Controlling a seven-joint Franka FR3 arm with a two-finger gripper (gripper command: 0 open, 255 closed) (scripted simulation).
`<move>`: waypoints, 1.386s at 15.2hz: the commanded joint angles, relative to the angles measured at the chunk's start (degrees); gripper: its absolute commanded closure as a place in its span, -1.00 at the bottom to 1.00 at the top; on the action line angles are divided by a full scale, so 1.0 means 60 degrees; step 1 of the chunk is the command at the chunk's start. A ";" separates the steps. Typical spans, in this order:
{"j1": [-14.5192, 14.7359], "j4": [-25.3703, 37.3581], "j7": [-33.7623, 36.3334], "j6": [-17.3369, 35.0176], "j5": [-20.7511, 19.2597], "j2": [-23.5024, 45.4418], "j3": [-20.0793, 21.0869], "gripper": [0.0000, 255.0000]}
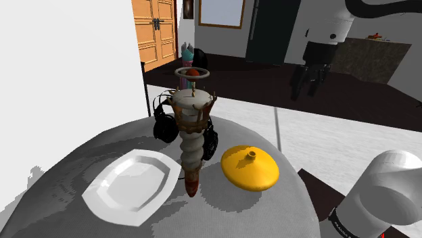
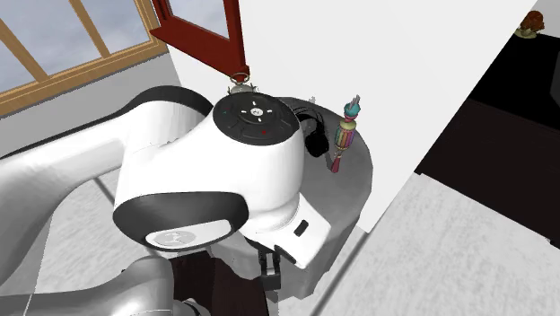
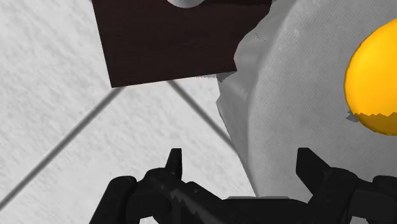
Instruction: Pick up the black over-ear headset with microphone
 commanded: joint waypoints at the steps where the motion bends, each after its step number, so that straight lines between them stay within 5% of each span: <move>1: 0.0000 0.0000 0.0000 0.0000 0.0000 0.0000 0.0000 -1.00; 12: 0.0572 0.2807 0.1093 0.0315 0.0157 0.3049 0.2081 -1.00; 21: 0.0971 0.6005 0.2334 -0.0105 -0.0815 0.6095 0.3932 -1.00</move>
